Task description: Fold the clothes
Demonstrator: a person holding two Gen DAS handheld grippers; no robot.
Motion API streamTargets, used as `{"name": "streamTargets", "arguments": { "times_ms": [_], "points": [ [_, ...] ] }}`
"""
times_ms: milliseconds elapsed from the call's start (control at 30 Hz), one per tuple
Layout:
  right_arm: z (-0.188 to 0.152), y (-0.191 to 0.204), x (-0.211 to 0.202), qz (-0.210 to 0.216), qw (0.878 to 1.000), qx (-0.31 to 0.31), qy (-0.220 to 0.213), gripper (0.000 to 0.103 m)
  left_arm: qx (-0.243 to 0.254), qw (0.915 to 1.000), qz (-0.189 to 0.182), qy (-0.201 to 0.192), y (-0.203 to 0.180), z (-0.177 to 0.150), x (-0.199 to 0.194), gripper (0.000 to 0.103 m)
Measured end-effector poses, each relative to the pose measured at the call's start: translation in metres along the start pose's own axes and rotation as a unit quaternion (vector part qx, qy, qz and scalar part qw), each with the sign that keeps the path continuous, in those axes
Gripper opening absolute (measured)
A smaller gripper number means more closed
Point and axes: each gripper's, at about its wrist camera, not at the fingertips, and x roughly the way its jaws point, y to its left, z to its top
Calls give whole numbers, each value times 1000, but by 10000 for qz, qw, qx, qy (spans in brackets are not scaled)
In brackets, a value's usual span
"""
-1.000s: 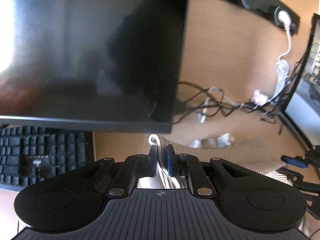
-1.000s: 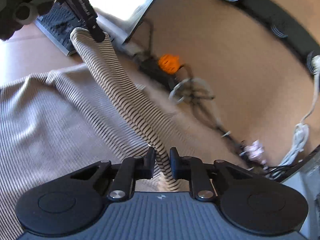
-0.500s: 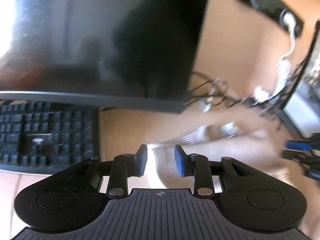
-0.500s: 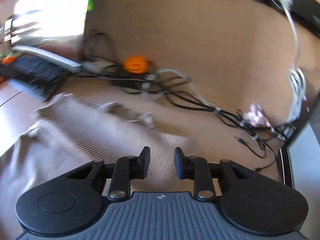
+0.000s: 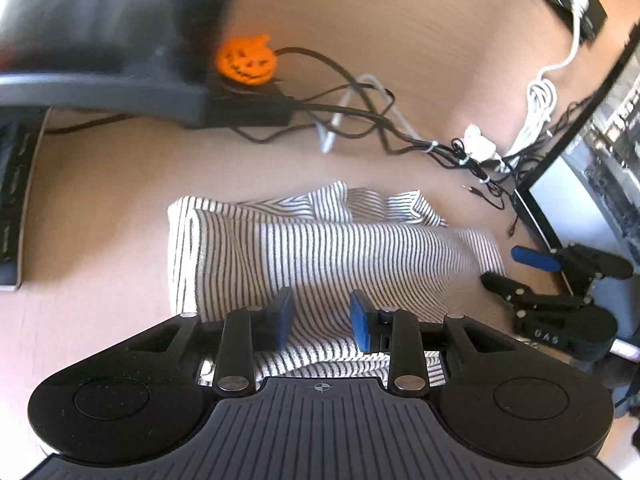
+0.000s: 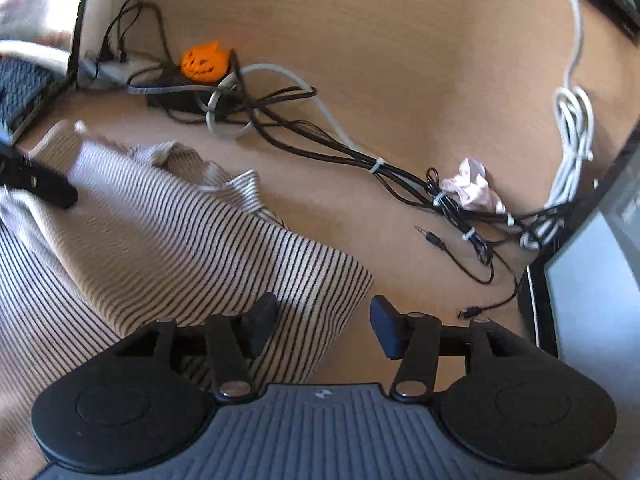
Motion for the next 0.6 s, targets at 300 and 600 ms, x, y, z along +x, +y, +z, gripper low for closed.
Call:
{"name": "streamTargets", "arguments": {
  "times_ms": [300, 600],
  "points": [
    [8, -57, 14, 941, 9701, 2228, 178, 52, -484, 9930, 1011, -362, 34, 18, -20, 69],
    [16, -77, 62, 1774, 9318, 3130, 482, 61, -492, 9951, 853, 86, 45, 33, 17, 70]
  ]
}}
